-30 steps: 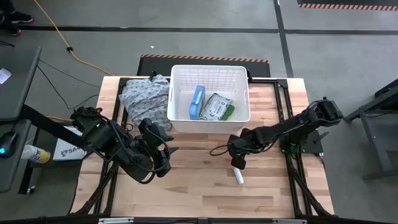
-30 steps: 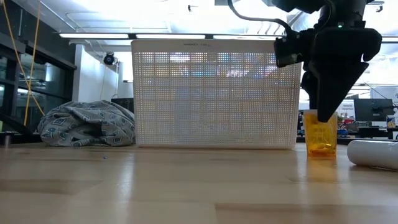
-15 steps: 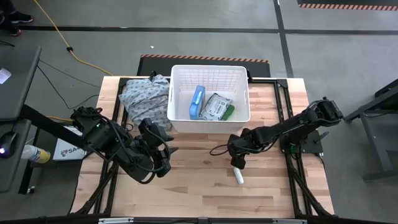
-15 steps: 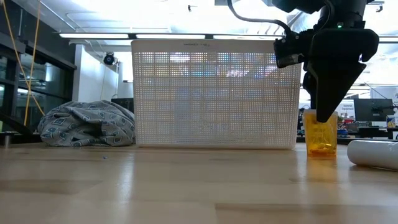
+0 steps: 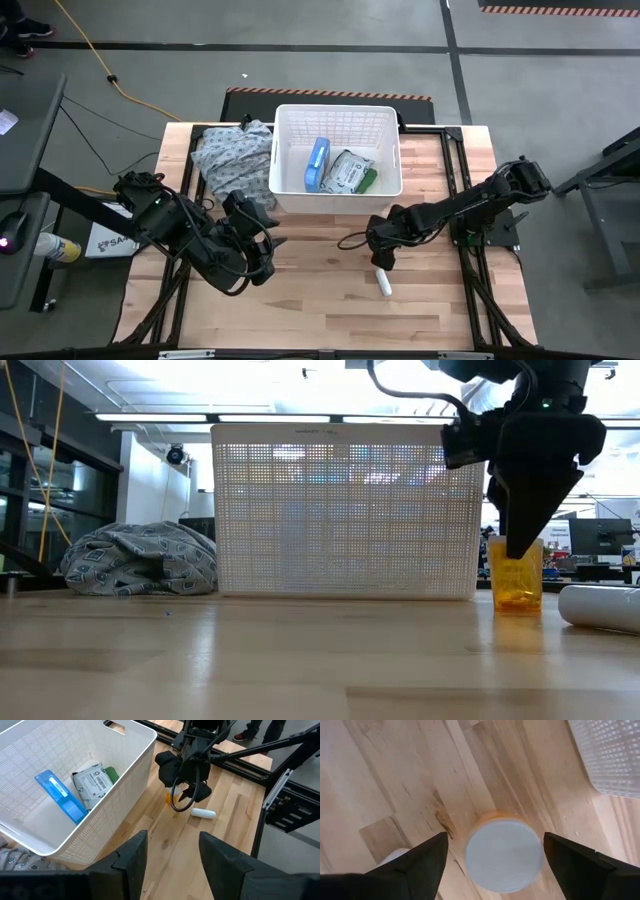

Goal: Pick & place medical supplies in basket/bin
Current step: Put the orange pill bottle into the white bin

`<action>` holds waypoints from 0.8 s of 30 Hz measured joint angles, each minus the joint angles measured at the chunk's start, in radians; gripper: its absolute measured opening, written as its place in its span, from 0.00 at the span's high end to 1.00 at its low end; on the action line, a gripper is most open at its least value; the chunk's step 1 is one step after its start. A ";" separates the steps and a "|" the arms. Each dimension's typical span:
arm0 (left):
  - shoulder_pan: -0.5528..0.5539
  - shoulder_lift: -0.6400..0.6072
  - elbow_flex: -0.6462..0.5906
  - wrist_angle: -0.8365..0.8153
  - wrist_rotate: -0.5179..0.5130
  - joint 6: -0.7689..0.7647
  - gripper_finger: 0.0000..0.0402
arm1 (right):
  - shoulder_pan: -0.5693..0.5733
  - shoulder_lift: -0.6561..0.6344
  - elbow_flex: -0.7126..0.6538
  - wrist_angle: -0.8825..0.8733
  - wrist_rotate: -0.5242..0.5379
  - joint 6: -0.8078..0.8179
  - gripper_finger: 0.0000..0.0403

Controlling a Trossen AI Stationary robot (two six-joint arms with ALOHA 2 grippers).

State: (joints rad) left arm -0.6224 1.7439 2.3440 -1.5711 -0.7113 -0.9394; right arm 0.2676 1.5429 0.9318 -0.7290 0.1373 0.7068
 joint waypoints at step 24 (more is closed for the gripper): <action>0.000 0.000 0.000 0.000 0.000 0.000 0.47 | 0.000 0.000 0.000 -0.037 0.018 0.000 0.24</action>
State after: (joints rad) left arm -0.6220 1.7439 2.3440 -1.5711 -0.7109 -0.9394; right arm 0.2676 1.5429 0.9318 -0.7662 0.1551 0.7070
